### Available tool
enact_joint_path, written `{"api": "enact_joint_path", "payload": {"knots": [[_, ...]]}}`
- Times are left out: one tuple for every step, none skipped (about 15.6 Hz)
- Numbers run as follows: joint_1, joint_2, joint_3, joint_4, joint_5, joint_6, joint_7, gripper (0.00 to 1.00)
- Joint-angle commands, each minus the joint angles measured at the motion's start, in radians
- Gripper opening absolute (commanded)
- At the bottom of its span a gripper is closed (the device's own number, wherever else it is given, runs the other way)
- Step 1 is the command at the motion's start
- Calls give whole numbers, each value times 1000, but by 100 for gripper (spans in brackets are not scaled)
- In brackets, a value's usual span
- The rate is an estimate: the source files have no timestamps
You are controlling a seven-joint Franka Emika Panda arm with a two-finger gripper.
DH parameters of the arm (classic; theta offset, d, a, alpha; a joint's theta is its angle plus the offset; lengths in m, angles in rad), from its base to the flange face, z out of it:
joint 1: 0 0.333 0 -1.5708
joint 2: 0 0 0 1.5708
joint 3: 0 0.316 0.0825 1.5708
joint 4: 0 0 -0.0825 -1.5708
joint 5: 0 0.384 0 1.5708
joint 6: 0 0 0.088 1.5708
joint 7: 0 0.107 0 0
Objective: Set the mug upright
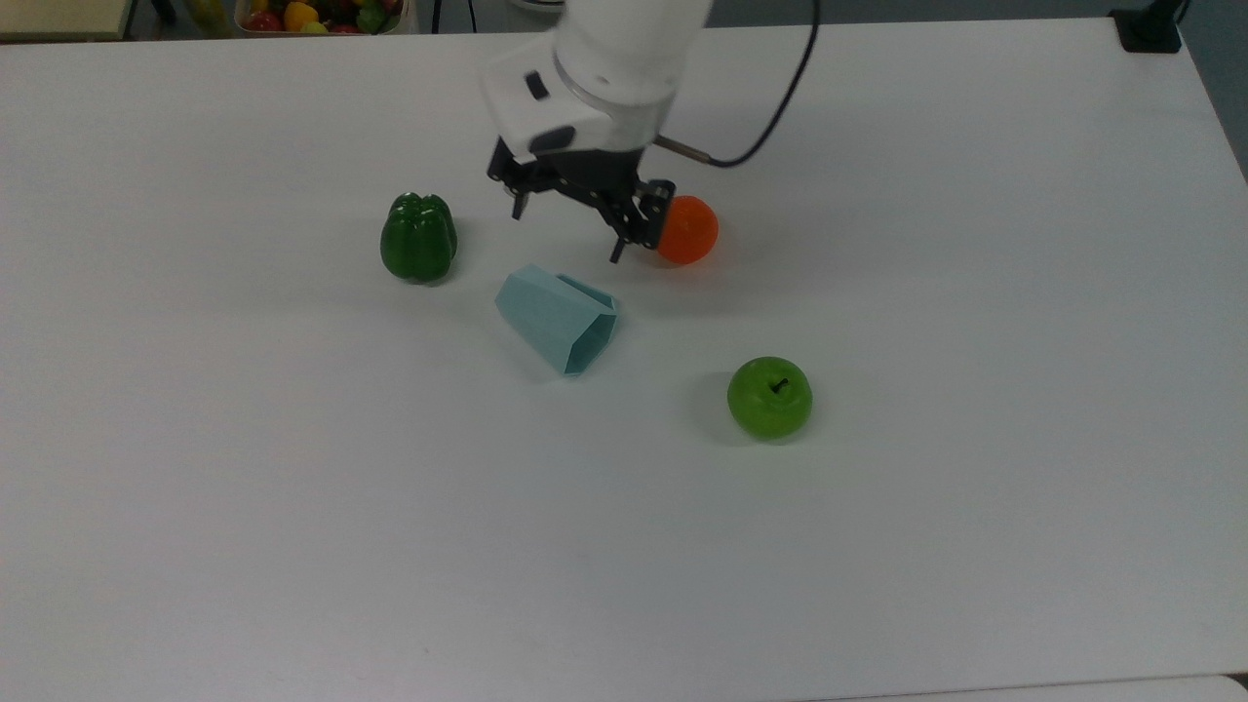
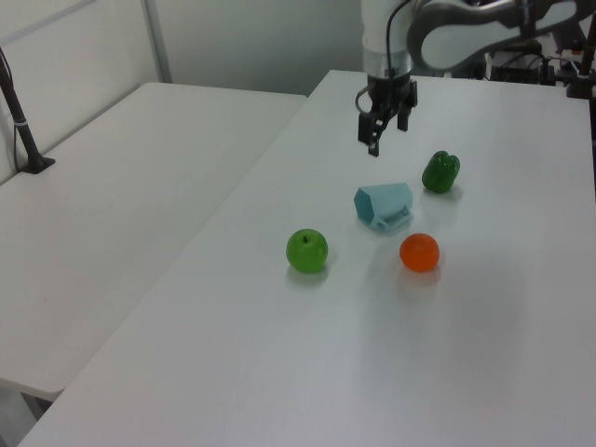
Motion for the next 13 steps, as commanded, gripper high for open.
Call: {"api": "enact_joint_path", "payload": {"knots": [[58,103,-24,107,-54,-72,80,100],[58,115,-24,109,-58,-67,105,100],[57,123,-24,114,-58,-61,143,100],[55,134,-24,132,-58,-61,186,100],[52,143,-24,137,-58,-61,215,100],[52,148,-24,134,-58,-63,232,100],[50,152,-24,130,-58,-63,249,100],[46,160,-27,129,-58,-60,283,100],[46,172,-33,130,-57,-57,318,100],[46,174,-36,129,-57,-47,339,100],[46,177,-38,127,-57,-40,349,100],[46,189,-37,127,-57,-37,355,100],[46,197,-38,127,-58,-37,361,100]]}}
